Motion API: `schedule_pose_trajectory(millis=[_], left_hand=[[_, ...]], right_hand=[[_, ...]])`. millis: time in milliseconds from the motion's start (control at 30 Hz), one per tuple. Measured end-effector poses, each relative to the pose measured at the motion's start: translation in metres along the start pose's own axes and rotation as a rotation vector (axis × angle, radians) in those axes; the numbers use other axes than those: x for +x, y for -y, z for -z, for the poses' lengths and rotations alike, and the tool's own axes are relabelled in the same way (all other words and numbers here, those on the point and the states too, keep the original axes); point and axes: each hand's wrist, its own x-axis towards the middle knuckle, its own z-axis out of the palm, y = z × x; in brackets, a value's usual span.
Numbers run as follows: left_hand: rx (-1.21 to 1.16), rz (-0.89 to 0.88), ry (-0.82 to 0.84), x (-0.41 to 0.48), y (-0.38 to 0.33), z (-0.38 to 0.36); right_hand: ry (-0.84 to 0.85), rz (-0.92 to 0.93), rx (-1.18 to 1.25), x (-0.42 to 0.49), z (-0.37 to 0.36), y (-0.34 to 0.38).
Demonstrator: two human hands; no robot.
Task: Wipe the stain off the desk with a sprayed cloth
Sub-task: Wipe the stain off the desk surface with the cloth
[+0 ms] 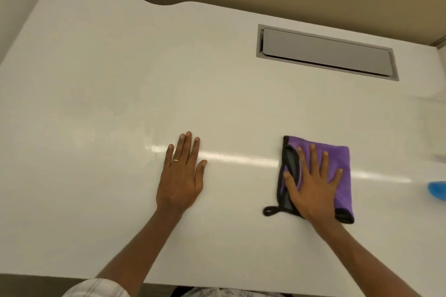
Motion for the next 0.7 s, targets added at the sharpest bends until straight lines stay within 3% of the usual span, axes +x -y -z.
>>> schedule_pose_trajectory(millis=[200, 367, 533, 700], left_hand=[[0.008, -0.008, 0.005, 0.000, 0.000, 0.002], [-0.021, -0.003, 0.008, 0.000, -0.001, 0.004], [-0.051, 0.002, 0.003, 0.000, -0.001, 0.005], [-0.048, 0.007, -0.011, -0.001, -0.003, 0.008]], right_hand=[[-0.024, 0.252, 0.014, -0.035, -0.003, 0.084], [-0.126, 0.033, 0.136, -0.032, 0.010, 0.108], [-0.034, 0.105, 0.125, -0.018, 0.022, 0.121], [0.106, 0.309, 0.186, -0.020, 0.030, 0.139]])
